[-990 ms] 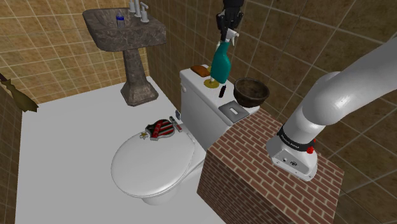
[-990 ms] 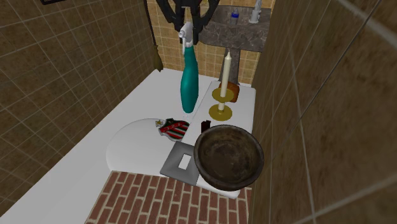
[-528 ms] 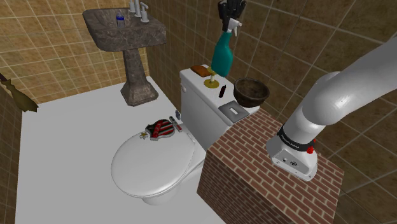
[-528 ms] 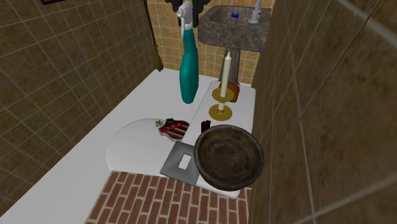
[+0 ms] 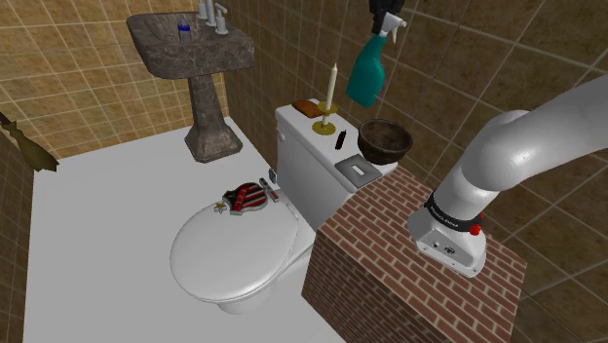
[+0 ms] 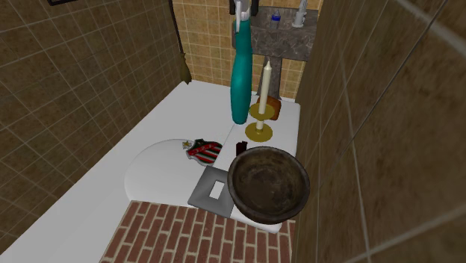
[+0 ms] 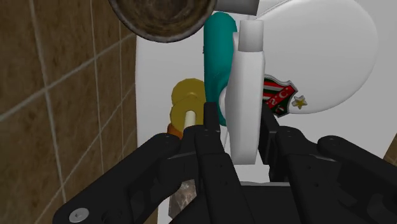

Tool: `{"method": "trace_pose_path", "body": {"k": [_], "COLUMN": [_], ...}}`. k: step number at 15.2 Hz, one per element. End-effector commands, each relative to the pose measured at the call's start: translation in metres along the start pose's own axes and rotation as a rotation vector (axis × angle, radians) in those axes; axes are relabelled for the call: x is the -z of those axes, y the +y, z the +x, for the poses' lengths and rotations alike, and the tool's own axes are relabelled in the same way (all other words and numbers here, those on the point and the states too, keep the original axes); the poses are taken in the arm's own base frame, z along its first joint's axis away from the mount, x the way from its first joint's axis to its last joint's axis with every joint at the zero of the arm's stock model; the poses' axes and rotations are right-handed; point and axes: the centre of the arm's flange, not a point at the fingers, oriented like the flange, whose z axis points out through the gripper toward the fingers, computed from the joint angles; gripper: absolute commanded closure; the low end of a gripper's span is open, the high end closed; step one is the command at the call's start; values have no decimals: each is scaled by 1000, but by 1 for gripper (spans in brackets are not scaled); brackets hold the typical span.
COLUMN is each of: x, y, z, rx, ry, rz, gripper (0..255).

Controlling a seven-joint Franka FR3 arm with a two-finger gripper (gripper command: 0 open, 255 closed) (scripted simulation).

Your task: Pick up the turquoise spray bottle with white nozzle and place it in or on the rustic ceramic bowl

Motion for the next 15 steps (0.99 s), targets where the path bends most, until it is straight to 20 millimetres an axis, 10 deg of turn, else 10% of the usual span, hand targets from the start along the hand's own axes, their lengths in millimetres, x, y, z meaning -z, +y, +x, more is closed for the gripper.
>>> {"method": "trace_pose_path", "body": {"k": [1,9,15], "x": [13,59,27], "y": [17,86,85], "z": [-15,-79,-79], "rx": [0,0,0], "ry": [-1,-1,-1], "rz": [0,0,0], "gripper": [255,255,255]}}
